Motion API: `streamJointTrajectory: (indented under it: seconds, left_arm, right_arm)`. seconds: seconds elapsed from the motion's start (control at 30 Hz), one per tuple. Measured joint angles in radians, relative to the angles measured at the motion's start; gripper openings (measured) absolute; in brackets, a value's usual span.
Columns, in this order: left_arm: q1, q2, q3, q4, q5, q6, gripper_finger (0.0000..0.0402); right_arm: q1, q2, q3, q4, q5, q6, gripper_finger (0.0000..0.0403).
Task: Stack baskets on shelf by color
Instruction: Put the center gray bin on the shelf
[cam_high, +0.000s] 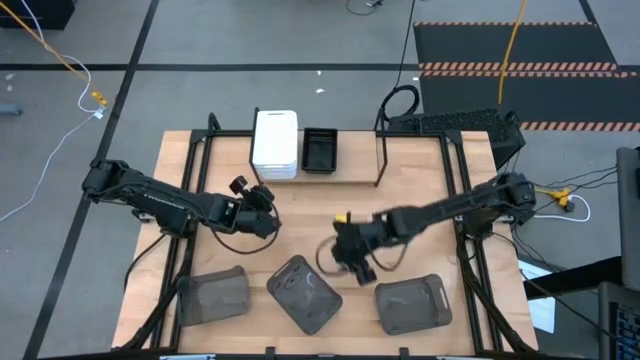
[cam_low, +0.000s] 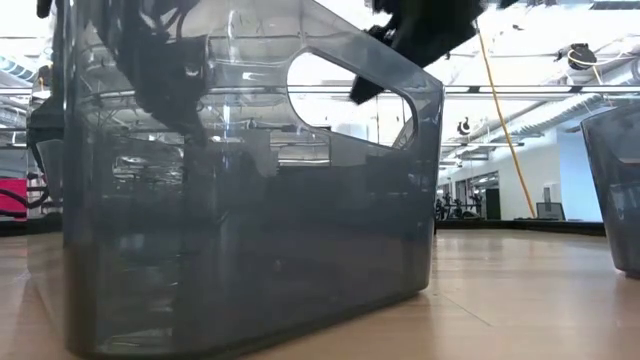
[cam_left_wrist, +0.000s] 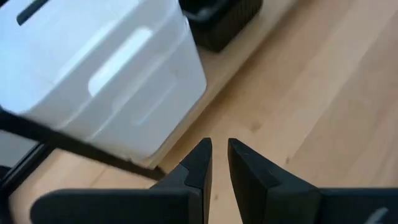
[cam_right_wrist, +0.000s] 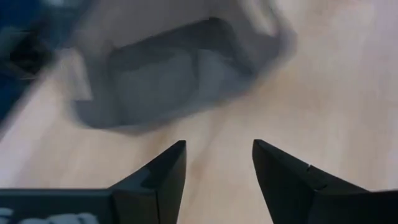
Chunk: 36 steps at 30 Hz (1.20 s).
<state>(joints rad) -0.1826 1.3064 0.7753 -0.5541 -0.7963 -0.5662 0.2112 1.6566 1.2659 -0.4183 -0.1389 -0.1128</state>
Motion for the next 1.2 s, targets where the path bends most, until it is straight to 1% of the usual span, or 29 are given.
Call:
streamJointTrajectory:
  seconds: [0.07, 0.23, 0.37, 0.43, 0.47, 0.53, 0.67, 0.8, 0.87, 0.97, 1.03, 1.13, 1.17, 1.2]
  left_arm:
    - [0.017, 0.000, 0.000, 0.047, -0.001, 0.016, 0.0056]
    - [0.060, 0.000, 0.000, 0.114, -0.001, 0.041, 0.0056]
    - [0.106, 0.000, 0.000, 0.182, -0.001, 0.046, 0.0056]
    - [0.126, 0.000, 0.000, 0.212, 0.004, 0.045, 0.0056]
    - [0.135, 0.000, 0.000, 0.222, 0.014, 0.045, 0.0056]
    - [0.144, 0.000, 0.000, 0.228, 0.049, 0.031, 0.0056]
    - [0.121, 0.000, 0.000, 0.219, 0.150, -0.040, 0.0060]
    - [0.054, 0.000, 0.000, 0.169, 0.168, -0.127, 0.0077]
    - [0.019, 0.000, 0.000, 0.155, 0.163, -0.157, 0.0086]
    - [-0.026, 0.000, 0.000, 0.145, 0.128, -0.196, 0.0099]
    - [-0.048, 0.000, 0.000, 0.145, 0.116, -0.211, 0.0105]
    - [-0.077, 0.000, 0.000, 0.144, 0.115, -0.228, 0.0108]
    - [-0.086, 0.000, 0.000, 0.145, 0.115, -0.229, 0.0108]
    - [-0.094, 0.000, 0.000, 0.145, 0.115, -0.229, 0.0108]
  right_arm:
    - [0.040, -0.001, 0.000, 0.016, -0.003, 0.004, 0.0183]
    - [0.122, -0.001, -0.001, 0.111, -0.126, 0.009, 0.0183]
    - [0.181, 0.031, -0.001, 0.197, -0.126, -0.002, 0.0183]
    - [0.203, 0.064, -0.001, 0.263, -0.119, 0.025, 0.0183]
    - [0.209, 0.083, -0.001, 0.318, -0.117, 0.042, 0.0183]
    - [0.224, 0.117, 0.002, 0.362, -0.085, 0.074, 0.0183]
    - [0.243, 0.191, 0.000, 0.358, -0.019, 0.107, 0.0183]
    - [0.265, 0.257, 0.001, 0.357, -0.017, 0.133, 0.0183]
    - [0.273, 0.275, 0.000, 0.342, -0.045, 0.152, 0.0179]
    - [0.278, 0.275, 0.000, 0.320, -0.055, 0.172, 0.0148]
    - [0.280, 0.258, -0.001, 0.306, -0.068, 0.177, 0.0109]
    - [0.274, 0.214, -0.001, 0.261, -0.140, 0.162, 0.0030]
    - [0.271, 0.194, -0.001, 0.247, -0.171, 0.149, 0.0016]
    - [0.269, 0.166, -0.001, 0.226, -0.193, 0.147, 0.0012]
